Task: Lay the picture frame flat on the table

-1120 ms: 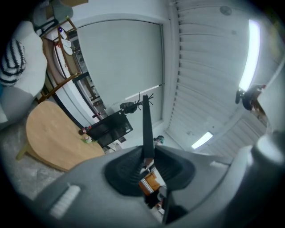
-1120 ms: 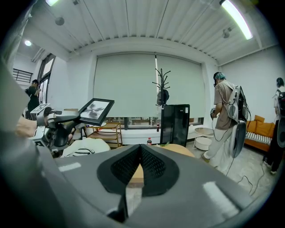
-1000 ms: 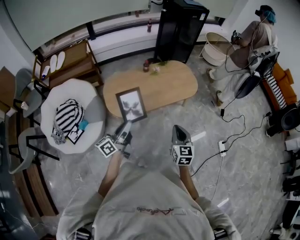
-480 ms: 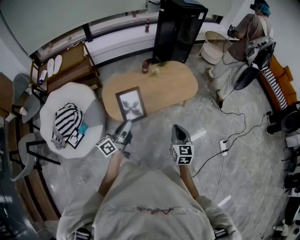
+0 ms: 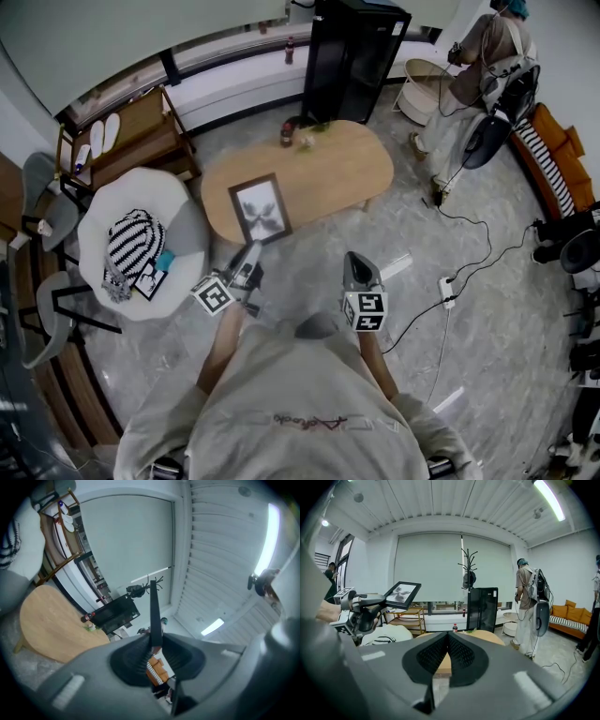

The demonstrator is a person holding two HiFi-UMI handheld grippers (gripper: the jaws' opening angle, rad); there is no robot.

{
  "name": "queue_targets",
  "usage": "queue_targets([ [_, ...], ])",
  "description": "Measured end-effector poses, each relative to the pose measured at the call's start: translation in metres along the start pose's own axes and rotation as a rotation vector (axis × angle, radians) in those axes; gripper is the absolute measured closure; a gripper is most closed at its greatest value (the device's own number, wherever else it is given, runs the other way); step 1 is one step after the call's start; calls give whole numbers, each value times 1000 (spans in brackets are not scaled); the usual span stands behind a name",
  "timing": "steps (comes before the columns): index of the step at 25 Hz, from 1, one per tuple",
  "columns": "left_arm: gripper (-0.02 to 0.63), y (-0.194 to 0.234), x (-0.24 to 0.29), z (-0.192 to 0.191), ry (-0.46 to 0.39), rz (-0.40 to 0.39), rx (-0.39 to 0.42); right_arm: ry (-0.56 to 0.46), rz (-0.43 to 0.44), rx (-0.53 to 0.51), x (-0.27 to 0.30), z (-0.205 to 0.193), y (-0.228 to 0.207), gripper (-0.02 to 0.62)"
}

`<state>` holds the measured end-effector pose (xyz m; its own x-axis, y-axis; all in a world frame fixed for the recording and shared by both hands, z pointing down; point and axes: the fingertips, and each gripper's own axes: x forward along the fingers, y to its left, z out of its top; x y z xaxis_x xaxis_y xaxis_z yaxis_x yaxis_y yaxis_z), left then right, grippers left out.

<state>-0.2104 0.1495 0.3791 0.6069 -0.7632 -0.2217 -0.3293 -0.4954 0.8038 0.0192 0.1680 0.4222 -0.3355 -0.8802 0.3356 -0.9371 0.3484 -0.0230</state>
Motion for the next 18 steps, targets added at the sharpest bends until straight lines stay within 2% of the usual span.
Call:
queue_targets([
  [9, 537, 5, -1, -9, 19, 15, -25, 28, -8, 15, -4, -10, -1, 591],
  [18, 537, 9, 5, -4, 15, 20, -1, 17, 0, 13, 5, -8, -5, 591],
])
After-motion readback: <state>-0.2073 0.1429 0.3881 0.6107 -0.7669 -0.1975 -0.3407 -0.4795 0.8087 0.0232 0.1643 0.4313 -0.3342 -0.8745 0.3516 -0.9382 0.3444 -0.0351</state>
